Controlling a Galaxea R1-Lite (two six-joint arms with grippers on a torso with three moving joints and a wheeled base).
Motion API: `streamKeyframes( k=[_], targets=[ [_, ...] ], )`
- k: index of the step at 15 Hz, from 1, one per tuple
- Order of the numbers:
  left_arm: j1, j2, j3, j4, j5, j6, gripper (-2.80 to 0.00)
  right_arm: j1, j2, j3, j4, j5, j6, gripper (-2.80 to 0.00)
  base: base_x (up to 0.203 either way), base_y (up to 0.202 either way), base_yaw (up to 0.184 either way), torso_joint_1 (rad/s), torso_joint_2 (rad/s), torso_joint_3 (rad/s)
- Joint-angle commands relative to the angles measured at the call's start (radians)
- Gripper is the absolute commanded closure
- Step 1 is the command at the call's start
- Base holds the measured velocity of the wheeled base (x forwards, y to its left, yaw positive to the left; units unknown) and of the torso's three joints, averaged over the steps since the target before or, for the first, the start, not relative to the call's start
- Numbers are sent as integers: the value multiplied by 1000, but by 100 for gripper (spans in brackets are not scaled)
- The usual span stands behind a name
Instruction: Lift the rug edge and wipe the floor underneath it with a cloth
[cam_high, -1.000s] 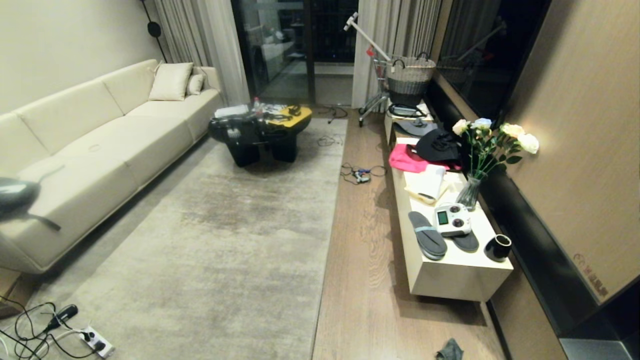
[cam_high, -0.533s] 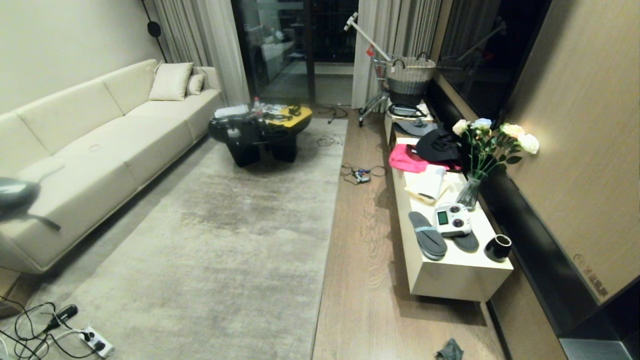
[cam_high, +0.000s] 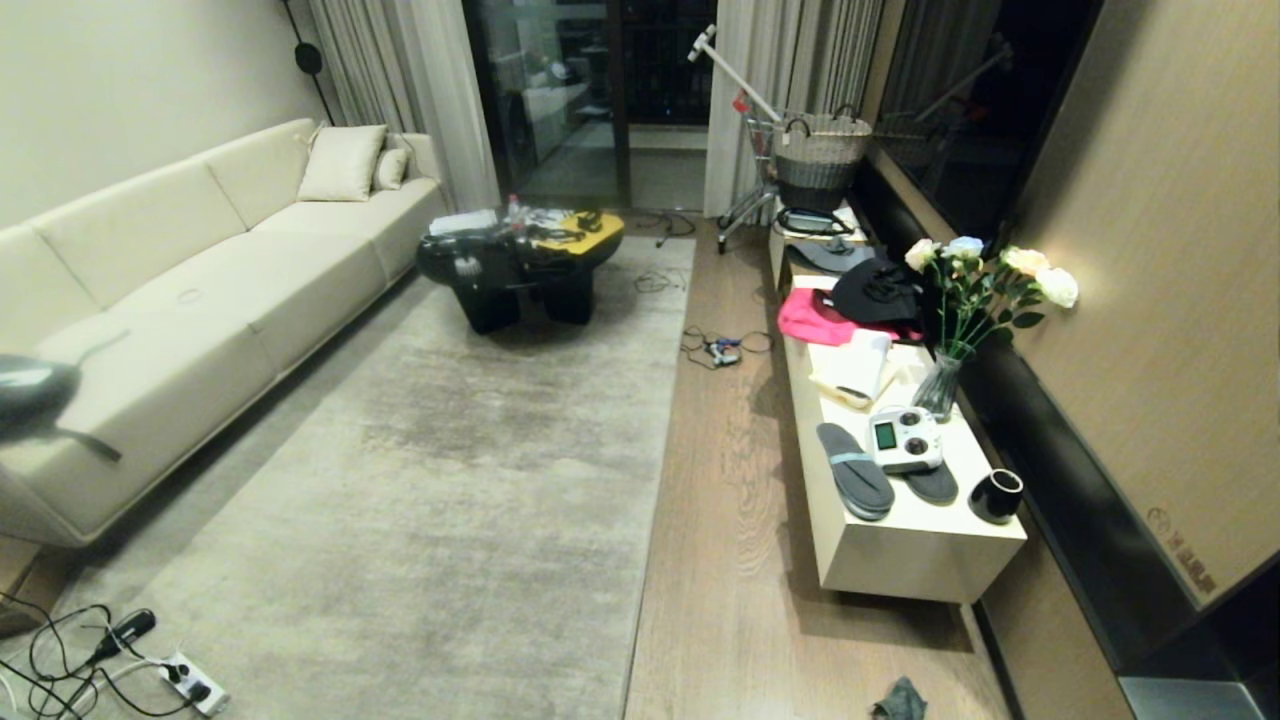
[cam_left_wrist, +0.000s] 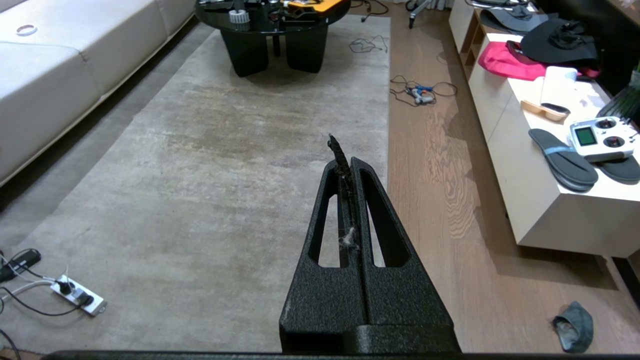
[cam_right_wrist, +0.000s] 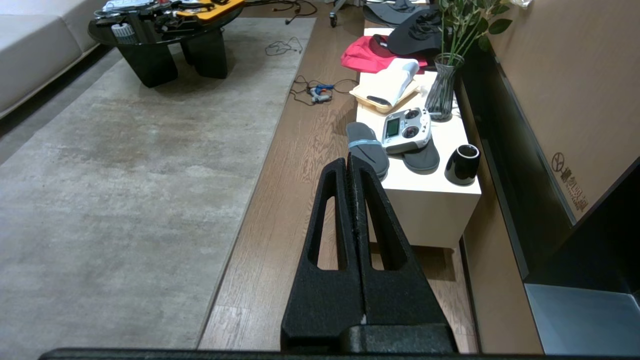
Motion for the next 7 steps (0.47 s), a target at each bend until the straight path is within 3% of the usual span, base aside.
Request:
streamKeyframes(
  k=[1, 7],
  targets=[
    [0, 1, 0, 0, 1, -1, 0, 0, 0, 0, 0, 0, 1, 0, 0, 0, 0, 0, 0, 0],
    [0, 1, 0, 0, 1, -1, 0, 0, 0, 0, 0, 0, 1, 0, 0, 0, 0, 0, 0, 0]
  ],
)
